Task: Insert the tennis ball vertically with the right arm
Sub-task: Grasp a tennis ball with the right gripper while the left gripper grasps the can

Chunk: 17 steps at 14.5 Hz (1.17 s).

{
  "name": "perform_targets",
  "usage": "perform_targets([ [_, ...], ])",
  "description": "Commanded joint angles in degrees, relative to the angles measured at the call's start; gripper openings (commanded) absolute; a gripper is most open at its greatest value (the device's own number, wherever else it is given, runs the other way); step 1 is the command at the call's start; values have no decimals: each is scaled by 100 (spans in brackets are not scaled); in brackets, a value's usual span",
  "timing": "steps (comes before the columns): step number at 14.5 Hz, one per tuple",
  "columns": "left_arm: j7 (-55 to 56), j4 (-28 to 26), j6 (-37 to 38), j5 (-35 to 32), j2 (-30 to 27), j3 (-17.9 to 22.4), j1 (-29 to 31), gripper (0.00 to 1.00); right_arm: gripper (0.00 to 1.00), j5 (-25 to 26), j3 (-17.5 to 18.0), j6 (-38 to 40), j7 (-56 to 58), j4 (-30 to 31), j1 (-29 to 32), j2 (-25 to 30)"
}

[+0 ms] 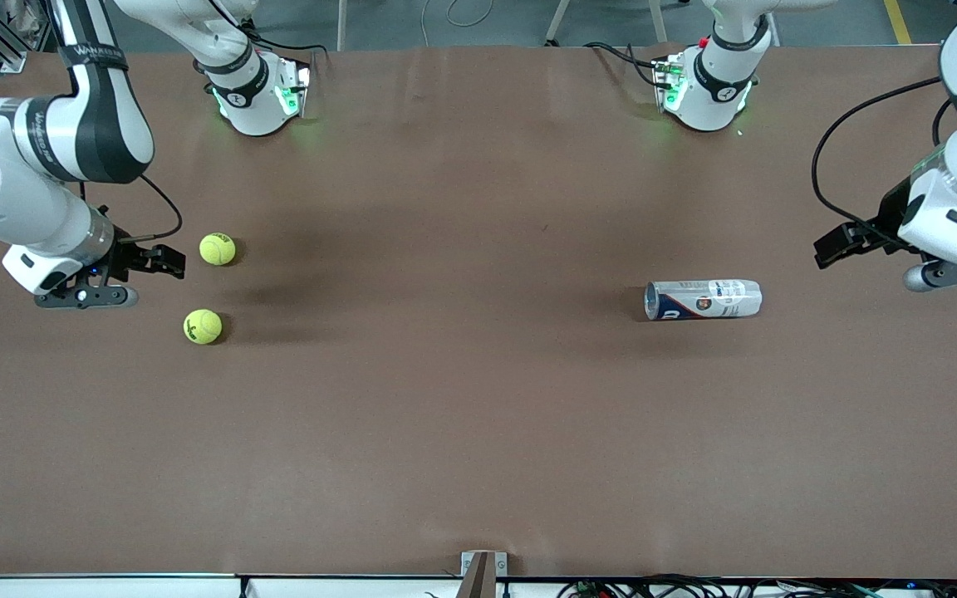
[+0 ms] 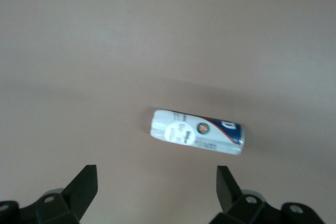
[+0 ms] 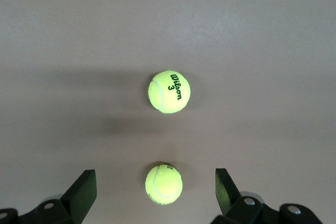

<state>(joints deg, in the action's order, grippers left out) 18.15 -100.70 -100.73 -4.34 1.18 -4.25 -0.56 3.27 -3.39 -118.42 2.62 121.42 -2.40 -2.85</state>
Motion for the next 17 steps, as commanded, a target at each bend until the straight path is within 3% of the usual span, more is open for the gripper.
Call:
perform_targets([
  [1, 495, -537, -473, -269, -162, -32, 21, 100, 100, -63, 40, -364, -33, 22, 108, -408],
  [3, 1082, -801, -702, -400, -153, -23, 39, 100, 100, -63, 40, -567, -33, -13, 187, -680],
  [5, 1785, -1222, -1052, -961, -153, -49, 4, 100, 100, -142, 40, -778, -24, -75, 205, -909],
  [9, 3999, -2058, -2072, -1805, 39, -278, 12, 100, 100, -160, 40, -1033, -24, -268, 240, -1384],
  [17, 8226, -1287, -2294, -2782, 1708, -357, -401, 100, 100, -160, 49, -1605, -24, -365, 240, -2017],
])
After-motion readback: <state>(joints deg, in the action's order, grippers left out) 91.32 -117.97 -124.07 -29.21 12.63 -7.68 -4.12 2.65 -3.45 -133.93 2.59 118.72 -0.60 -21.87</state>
